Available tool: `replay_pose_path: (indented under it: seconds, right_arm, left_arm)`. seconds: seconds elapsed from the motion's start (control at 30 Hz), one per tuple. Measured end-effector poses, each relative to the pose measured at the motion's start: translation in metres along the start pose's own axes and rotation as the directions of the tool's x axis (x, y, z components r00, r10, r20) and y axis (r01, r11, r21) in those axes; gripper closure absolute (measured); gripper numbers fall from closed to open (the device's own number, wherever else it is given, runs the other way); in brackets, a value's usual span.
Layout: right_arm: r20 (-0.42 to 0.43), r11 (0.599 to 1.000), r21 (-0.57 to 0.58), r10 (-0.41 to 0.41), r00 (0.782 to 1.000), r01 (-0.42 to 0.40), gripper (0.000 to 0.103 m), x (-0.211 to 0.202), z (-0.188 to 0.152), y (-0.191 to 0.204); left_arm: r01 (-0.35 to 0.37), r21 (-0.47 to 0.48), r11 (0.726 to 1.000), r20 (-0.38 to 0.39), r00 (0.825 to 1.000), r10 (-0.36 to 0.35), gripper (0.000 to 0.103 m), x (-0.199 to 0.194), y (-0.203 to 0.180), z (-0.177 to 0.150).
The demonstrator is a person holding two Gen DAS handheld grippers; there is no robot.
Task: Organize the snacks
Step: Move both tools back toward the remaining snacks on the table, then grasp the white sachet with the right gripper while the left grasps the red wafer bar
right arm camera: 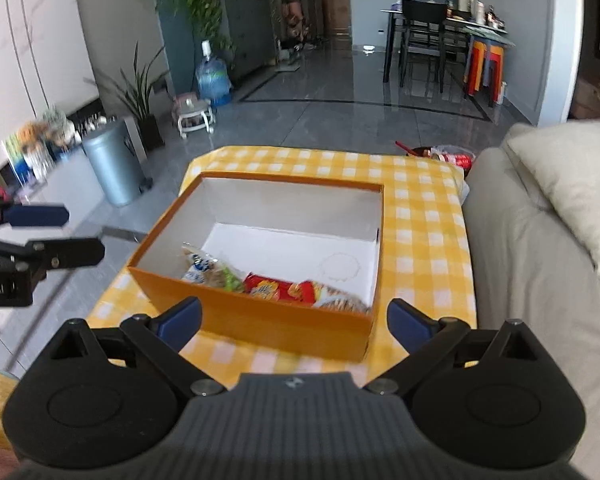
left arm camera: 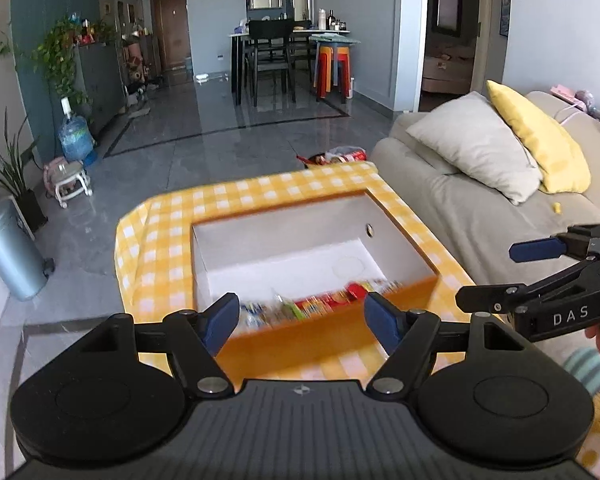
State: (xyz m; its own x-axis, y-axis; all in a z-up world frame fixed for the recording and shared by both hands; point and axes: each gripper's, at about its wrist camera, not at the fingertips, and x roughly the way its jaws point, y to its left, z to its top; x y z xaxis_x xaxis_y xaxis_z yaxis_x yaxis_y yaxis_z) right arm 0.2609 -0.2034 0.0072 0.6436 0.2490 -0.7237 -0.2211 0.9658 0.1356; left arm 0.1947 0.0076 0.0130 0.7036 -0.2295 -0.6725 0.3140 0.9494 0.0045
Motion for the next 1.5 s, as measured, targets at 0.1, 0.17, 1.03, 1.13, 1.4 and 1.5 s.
replay_pose_path:
  seconds: [0.1, 0.17, 1.03, 1.13, 1.4, 1.5]
  right_arm:
    - [0.005, 0.999, 0.051, 0.014, 1.000, -0.014, 0.007, -0.013, -0.022, 0.001]
    - [0.000, 0.998, 0.066, 0.006, 1.000, -0.006, 0.007, -0.019, -0.039, 0.005]
    - [-0.328, 0.988, 0.110, -0.070, 0.942, 0.112, 0.025, 0.011, -0.158, 0.011]
    - [-0.378, 0.986, 0.115, -0.069, 0.923, 0.121, 0.036, 0.022, -0.161, 0.008]
    - [-0.450, 0.985, 0.104, -0.079, 0.890, 0.140, 0.040, 0.051, -0.166, 0.001]
    - [-0.469, 0.983, 0.120, -0.067, 0.881, 0.139, 0.040, 0.059, -0.168, -0.003]
  left_arm:
    - [0.022, -0.025, 0.999, -0.025, 0.999, -0.023, 0.021, -0.007, -0.005, -0.018]
    - [0.031, -0.036, 0.999, -0.040, 0.999, -0.032, 0.022, -0.010, -0.011, -0.032]
    - [-0.031, -0.307, 0.951, -0.394, 0.914, -0.097, 0.046, 0.040, -0.033, -0.130]
    - [-0.057, -0.318, 0.946, -0.425, 0.901, -0.089, 0.046, 0.054, -0.035, -0.133]
    - [-0.142, -0.306, 0.941, -0.507, 0.861, -0.035, 0.048, 0.085, -0.039, -0.144]
    - [-0.150, -0.293, 0.944, -0.526, 0.850, -0.028, 0.048, 0.094, -0.042, -0.148]
